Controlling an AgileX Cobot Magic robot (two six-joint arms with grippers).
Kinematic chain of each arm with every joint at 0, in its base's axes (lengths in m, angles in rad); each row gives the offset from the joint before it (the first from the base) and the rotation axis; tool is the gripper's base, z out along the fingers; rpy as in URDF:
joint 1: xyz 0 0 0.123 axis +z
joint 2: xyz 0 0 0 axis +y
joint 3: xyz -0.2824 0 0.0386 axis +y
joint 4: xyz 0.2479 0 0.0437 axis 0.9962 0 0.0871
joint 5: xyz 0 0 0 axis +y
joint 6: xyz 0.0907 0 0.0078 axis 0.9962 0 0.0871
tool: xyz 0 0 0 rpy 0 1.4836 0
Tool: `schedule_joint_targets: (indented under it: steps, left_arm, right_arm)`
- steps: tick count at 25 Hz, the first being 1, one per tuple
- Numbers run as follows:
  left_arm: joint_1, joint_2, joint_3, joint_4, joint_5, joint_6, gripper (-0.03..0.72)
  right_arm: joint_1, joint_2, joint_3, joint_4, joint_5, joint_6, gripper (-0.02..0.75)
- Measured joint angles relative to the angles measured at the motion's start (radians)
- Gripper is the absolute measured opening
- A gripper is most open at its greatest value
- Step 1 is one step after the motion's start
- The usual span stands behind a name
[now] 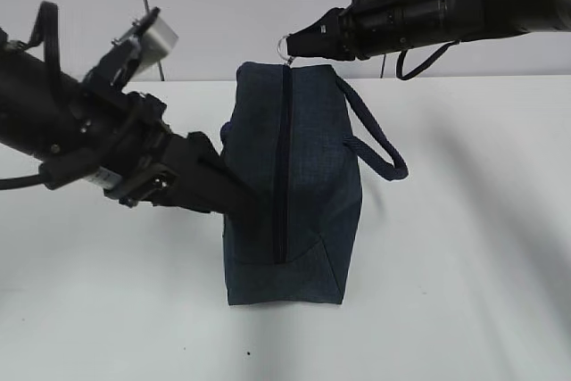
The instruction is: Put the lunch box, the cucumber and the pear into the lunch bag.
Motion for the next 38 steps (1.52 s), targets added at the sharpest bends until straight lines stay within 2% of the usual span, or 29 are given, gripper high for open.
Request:
schedule_joint_targets:
  steps: [2, 5, 8, 13, 19, 27, 30, 35, 38]
  left_arm:
    - [0.033, -0.021, 0.001, -0.031, -0.014, -0.001, 0.456]
    - [0.079, -0.037, 0.002, -0.161, -0.075, -0.002, 0.456]
    - [0.089, -0.031, -0.009, -0.251, -0.173, 0.02, 0.456]
    - [0.089, 0.052, -0.133, -0.268, -0.259, 0.031, 0.454]
    - [0.089, 0.202, -0.287, -0.271, -0.255, 0.034, 0.403]
    - [0.089, 0.344, -0.396, -0.27, -0.215, 0.034, 0.385]
    - [0.089, 0.371, -0.417, -0.269, -0.195, 0.034, 0.314]
    - [0.089, 0.376, -0.422, -0.249, -0.175, 0.034, 0.052]
    - [0.089, 0.376, -0.422, -0.242, -0.169, 0.034, 0.015]
  right_arm:
    - [0.0, 0.0, 0.0, -0.005, 0.0, 0.002, 0.006]
    - [0.0, 0.0, 0.0, -0.006, 0.002, 0.004, 0.006]
    - [0.0, 0.0, 0.0, -0.007, 0.004, 0.006, 0.006]
    - [0.0, 0.0, 0.0, -0.007, 0.004, 0.008, 0.006]
    - [0.0, 0.0, 0.0, -0.008, 0.004, 0.015, 0.006]
    - [0.0, 0.0, 0.0, -0.015, 0.01, 0.019, 0.006]
    - [0.0, 0.0, 0.0, -0.015, 0.01, 0.019, 0.006]
    - [0.0, 0.0, 0.0, -0.015, 0.014, 0.019, 0.006]
    - [0.0, 0.0, 0.0, -0.032, 0.018, 0.022, 0.006]
